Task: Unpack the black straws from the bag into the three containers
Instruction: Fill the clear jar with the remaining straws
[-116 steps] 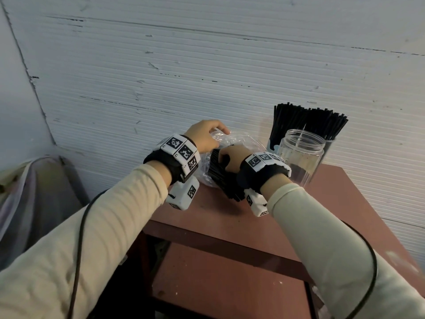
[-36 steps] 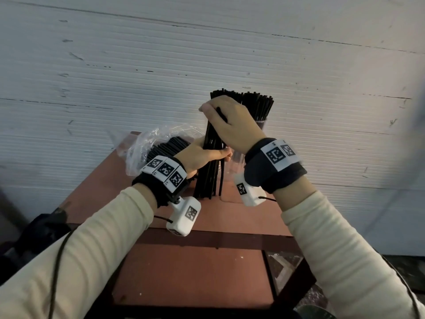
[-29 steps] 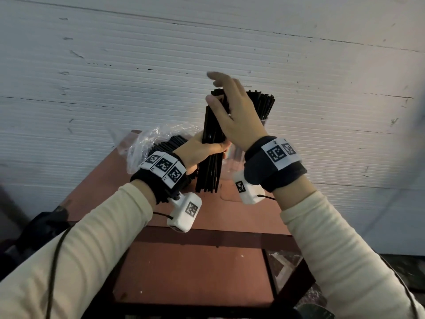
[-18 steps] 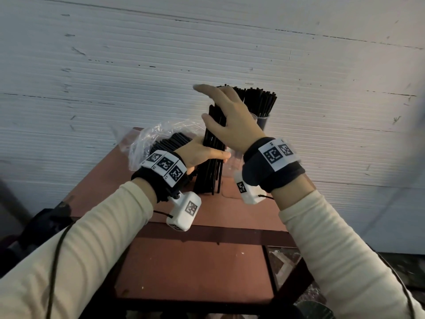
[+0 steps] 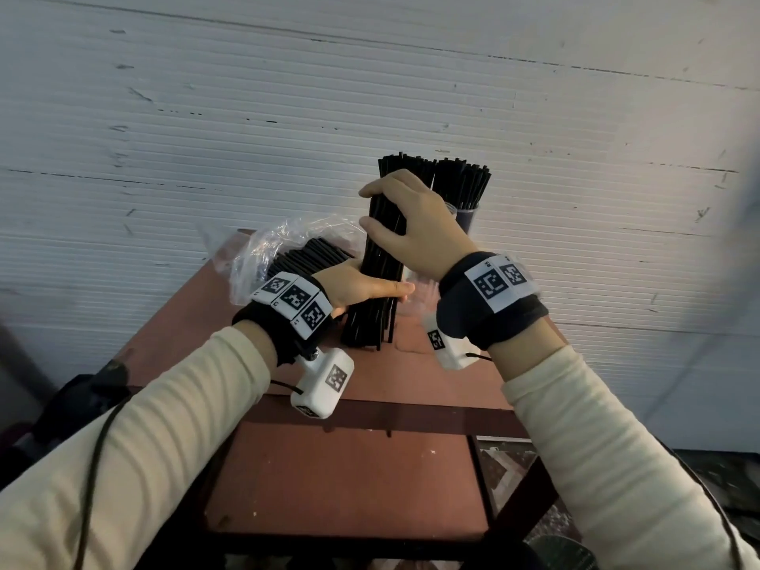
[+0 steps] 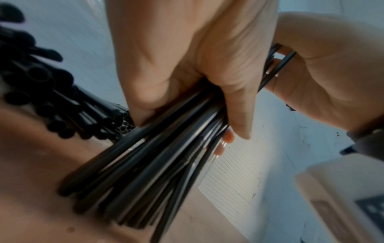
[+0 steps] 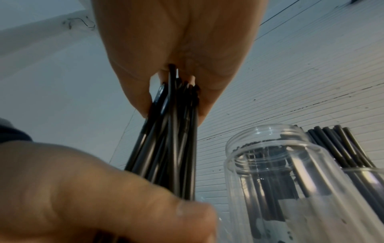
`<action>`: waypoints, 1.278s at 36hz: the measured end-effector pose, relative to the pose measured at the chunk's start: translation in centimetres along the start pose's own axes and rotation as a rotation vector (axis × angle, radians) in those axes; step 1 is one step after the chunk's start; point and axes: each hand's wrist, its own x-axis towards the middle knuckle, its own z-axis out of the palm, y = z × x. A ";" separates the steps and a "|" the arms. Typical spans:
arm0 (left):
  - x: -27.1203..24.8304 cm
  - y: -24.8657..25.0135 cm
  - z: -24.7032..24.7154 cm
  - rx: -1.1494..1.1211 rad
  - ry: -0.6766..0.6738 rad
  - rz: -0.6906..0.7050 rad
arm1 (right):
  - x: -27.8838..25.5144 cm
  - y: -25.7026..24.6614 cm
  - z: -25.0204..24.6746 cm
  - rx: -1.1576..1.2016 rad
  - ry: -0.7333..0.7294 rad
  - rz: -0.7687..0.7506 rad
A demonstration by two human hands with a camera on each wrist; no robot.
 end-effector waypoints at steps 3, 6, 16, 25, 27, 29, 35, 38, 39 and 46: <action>0.1 -0.2 0.2 0.063 0.072 0.029 | -0.1 -0.4 -0.5 0.021 0.003 0.015; -0.1 0.4 0.0 0.054 0.150 0.100 | -0.4 -0.5 -1.8 0.068 0.067 0.071; -3.3 4.6 0.1 0.146 -0.204 0.269 | -1.5 -0.4 -4.5 0.272 -0.254 0.197; -1.5 5.6 1.6 -0.076 -0.009 0.380 | -0.2 -0.8 -4.7 0.273 -0.148 0.208; -0.7 6.3 1.7 -0.135 0.158 0.438 | 0.7 -1.0 -6.1 0.314 -0.036 0.224; 0.2 6.8 1.5 -0.167 0.332 0.473 | 1.7 -0.8 -7.6 0.347 0.094 0.241; 2.2 9.5 2.1 -0.018 0.413 0.519 | 4.2 0.5 -9.1 0.331 0.213 0.276; 3.8 9.9 1.8 0.030 0.437 0.538 | 5.0 1.1 -9.2 0.329 0.259 0.308; 4.3 9.8 1.6 0.050 0.456 0.546 | 5.2 1.2 -9.3 0.334 0.278 0.315; 6.4 6.5 0.7 0.188 0.468 0.349 | 6.0 3.1 -10.2 0.355 0.438 0.384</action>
